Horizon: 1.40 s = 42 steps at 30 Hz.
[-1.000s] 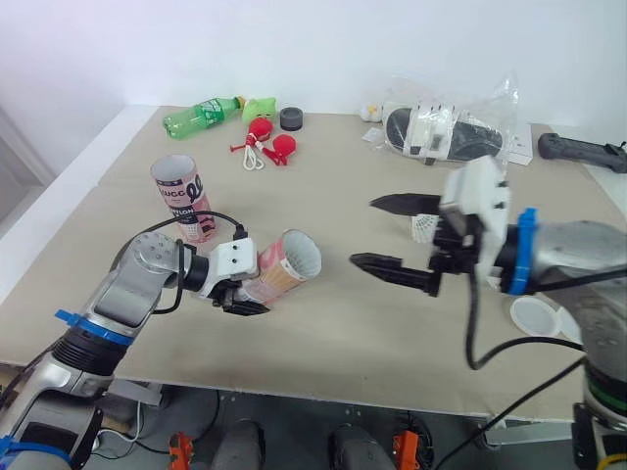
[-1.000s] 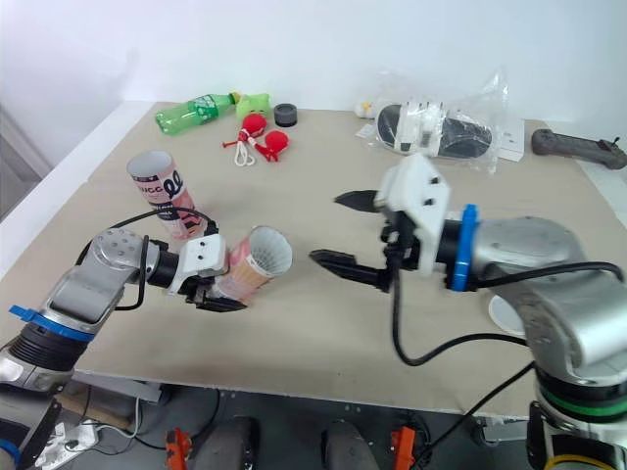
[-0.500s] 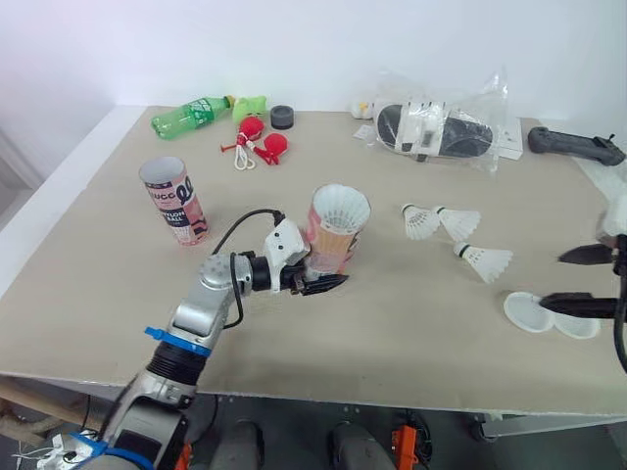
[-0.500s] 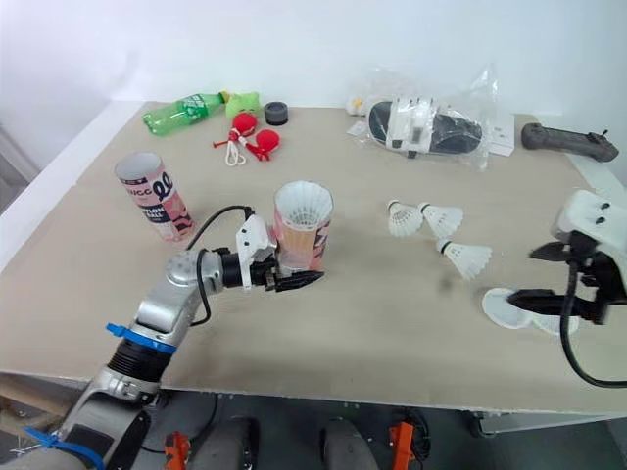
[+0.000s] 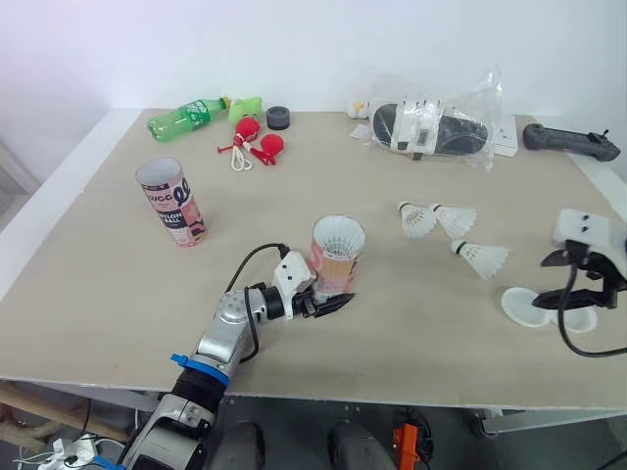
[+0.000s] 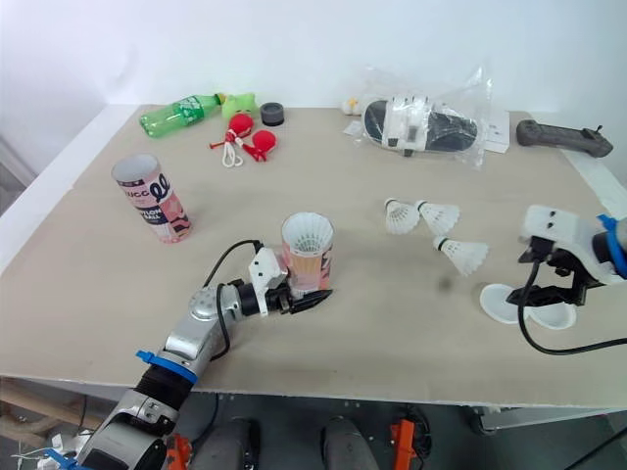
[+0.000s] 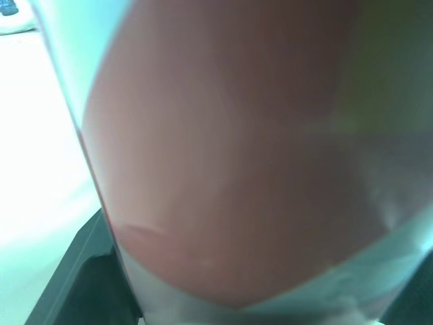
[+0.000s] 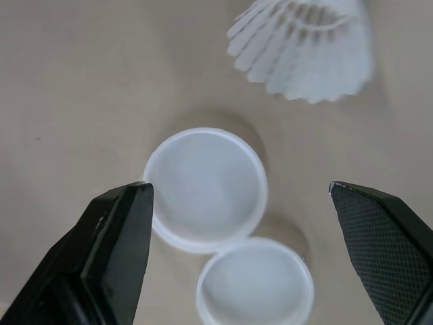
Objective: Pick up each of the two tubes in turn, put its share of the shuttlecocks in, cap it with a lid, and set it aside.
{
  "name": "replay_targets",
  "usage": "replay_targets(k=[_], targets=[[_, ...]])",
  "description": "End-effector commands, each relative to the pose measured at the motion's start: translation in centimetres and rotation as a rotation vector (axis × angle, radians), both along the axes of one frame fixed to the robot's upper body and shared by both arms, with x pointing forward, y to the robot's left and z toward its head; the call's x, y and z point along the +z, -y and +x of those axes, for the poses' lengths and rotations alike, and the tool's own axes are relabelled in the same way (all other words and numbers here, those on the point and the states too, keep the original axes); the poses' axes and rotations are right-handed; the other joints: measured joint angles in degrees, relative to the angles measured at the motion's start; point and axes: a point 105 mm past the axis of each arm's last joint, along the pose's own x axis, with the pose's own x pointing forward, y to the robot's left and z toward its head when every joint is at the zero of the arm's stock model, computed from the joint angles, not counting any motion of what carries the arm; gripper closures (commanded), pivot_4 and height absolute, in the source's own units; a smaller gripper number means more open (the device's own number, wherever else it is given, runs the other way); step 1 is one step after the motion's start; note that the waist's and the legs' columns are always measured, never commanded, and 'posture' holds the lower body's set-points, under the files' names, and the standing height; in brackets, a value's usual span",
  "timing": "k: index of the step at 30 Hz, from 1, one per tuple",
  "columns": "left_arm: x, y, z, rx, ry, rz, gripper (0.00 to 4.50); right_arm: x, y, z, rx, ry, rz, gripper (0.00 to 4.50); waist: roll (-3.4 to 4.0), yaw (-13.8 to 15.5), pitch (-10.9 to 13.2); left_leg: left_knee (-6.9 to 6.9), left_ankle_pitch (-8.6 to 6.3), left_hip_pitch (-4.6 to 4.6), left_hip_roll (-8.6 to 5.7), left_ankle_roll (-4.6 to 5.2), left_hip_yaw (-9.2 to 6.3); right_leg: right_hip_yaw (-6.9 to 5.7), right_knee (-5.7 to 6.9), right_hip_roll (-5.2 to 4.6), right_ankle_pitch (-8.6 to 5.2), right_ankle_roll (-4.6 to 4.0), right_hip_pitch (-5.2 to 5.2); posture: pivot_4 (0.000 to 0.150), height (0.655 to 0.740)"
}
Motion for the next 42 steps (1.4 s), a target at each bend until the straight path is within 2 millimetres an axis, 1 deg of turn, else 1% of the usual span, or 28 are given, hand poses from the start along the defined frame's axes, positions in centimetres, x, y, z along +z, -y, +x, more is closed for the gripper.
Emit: replay_targets(k=[1,6,9,19,25,28,36,42], targets=[[0.4,-0.1,0.0,0.006,0.026,-0.004,1.37,0.5,0.7,0.4,0.019,-0.019,-0.068,0.04,0.04,0.1,0.0,-0.02,0.00,-0.01,-0.06,0.00,0.00,0.00,0.00,-0.07,-0.01,0.01,0.00,0.150,0.7400],[0.3,0.3,-0.3,-0.008,0.033,0.003,1.37,-0.3,0.7,2.1,0.016,-0.032,-0.127,0.04,0.03,0.0,0.0,-0.02,0.00,0.01,-0.11,0.00,0.00,-0.01,-0.01,-0.16,-0.01,0.02,0.04,0.150,0.7400],[0.5,0.4,-0.3,-0.009,0.037,-0.001,1.37,-0.7,0.6,2.8,0.006,-0.036,-0.126,0.04,0.04,0.0,0.0,-0.03,0.00,0.01,-0.12,0.00,-0.04,-0.05,0.00,-0.16,-0.01,0.02,0.06,0.150,0.7400],[0.7,0.4,-0.4,0.000,0.042,-0.006,1.37,-2.3,1.3,2.1,-0.037,-0.123,-0.075,0.04,0.05,0.1,0.0,-0.02,0.00,0.02,-0.15,0.00,-0.06,-0.09,-0.01,-0.21,-0.01,0.01,0.11,0.150,0.7400],[0.9,0.5,-0.3,0.004,0.047,-0.010,1.37,-3.2,1.5,1.8,-0.045,-0.163,-0.080,0.04,0.05,0.1,0.0,0.01,0.00,0.06,-0.16,0.00,-0.08,-0.11,0.00,-0.21,0.00,0.02,0.17,0.150,0.7400],[0.9,0.5,-0.3,0.004,0.049,-0.011,1.37,-3.4,1.5,1.9,-0.047,-0.168,-0.076,0.75,0.05,0.1,0.0,0.04,0.00,0.06,-0.16,-0.01,-0.13,-0.15,0.00,-0.21,0.00,0.02,0.21,0.150,0.7400],[0.9,0.5,-0.2,0.011,0.043,-0.023,1.37,-3.9,1.4,1.9,-0.042,-0.173,-0.069,4.48,0.03,0.1,0.0,0.11,0.00,0.27,-0.19,-0.01,-0.31,-0.30,-0.01,-0.21,0.00,0.02,0.54,0.150,0.7400],[0.7,0.3,-0.1,0.026,0.037,-0.045,1.37,-3.7,1.3,1.9,-0.015,-0.157,-0.059,4.48,0.03,0.0,0.0,0.10,0.00,0.32,-0.19,-0.01,-0.37,-0.35,-0.01,-0.20,0.00,0.02,0.61,0.150,0.7400]])
